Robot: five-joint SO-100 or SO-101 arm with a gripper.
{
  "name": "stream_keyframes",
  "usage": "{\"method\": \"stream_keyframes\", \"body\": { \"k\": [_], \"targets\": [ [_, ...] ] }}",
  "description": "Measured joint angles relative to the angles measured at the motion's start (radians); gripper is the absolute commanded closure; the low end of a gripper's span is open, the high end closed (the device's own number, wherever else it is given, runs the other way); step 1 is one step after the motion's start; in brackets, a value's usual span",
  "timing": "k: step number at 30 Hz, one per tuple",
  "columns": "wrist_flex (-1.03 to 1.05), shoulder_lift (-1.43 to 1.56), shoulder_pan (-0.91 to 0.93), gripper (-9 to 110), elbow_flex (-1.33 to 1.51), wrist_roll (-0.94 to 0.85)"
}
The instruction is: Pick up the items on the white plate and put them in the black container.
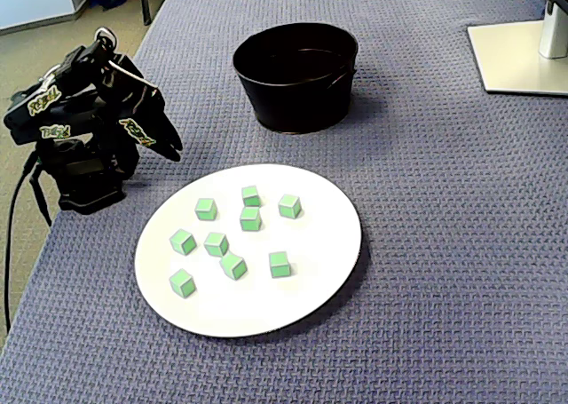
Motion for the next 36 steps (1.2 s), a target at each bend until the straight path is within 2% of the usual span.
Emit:
{"method": "stream_keyframes", "body": {
  "k": [3, 6, 8, 14, 24, 27, 36],
  "targets": [
    [-0.025, -0.035, 0.049, 101, -0.009, 0.029],
    [-0.011, -0.158, 0.284, 101, -0.135, 0.227],
    [-0.009, -0.179, 0.374, 101, -0.175, 0.327],
    [-0.012, -0.218, 0.440, 101, -0.207, 0.400],
    [-0.115, -0.624, 0.549, 101, -0.419, 0.391],
    [-0.161, -0.750, 0.568, 101, -0.474, 0.336],
    [-0.245, -1.072, 0.615, 89, -0.663, 0.150]
  ]
}}
